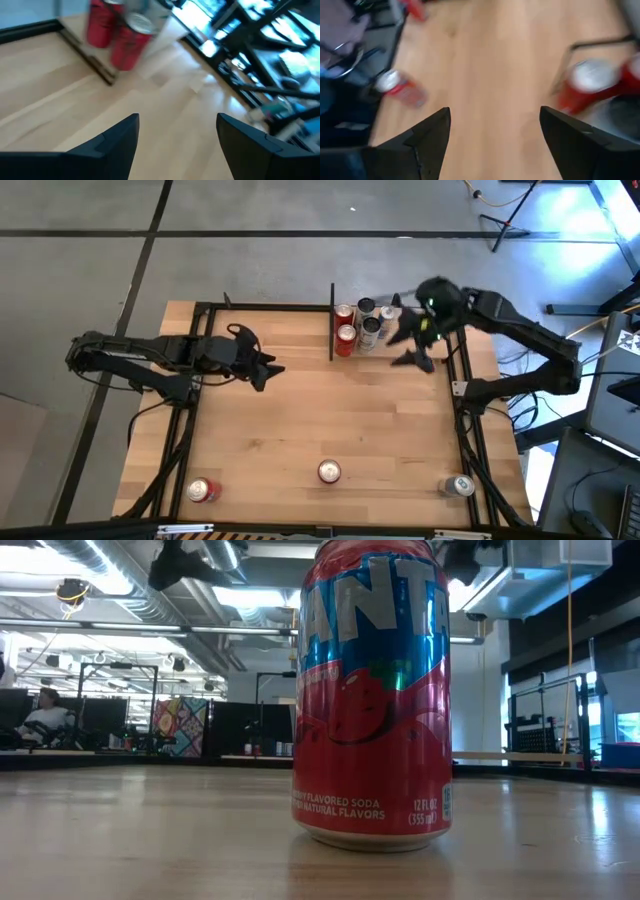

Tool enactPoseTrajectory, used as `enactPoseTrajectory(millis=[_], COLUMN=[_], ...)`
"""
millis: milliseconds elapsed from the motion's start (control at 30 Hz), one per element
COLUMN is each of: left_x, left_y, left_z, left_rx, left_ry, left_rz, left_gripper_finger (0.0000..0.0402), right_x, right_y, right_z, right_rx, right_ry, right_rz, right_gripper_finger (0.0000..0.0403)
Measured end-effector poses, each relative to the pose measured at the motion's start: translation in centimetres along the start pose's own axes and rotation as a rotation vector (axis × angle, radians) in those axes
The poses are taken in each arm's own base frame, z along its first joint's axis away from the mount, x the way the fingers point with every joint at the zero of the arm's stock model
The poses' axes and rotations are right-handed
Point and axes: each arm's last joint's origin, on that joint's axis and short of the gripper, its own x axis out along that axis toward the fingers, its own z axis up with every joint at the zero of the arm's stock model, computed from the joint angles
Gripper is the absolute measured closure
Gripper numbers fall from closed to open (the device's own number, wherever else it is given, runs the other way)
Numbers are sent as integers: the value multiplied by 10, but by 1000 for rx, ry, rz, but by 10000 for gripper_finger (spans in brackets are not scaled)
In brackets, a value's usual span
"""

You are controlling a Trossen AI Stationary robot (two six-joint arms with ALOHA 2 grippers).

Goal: Place canned beverage on shelf
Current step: Put the white-blue soda can on the shelf aligned with other white-blue soda can

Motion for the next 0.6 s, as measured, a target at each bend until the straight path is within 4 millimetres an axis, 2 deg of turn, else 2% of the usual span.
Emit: enactPoseTrajectory(millis=[133,300,600], left_x=[3,3,-21], left_y=[-10,-23,-51], left_z=[-9,-26,-62], left_rx=[74,164,300], left_ry=[32,92,150], left_rz=[-43,-89,-218], left_gripper_finger=[149,149,149], right_x=[9,12,15], right_y=[37,77,141], right_z=[-6,-18,-39], right_rx=[87,271,617], right_ry=[108,227,379], right_rz=[34,-11,-17], right_gripper_finger=[115,121,123])
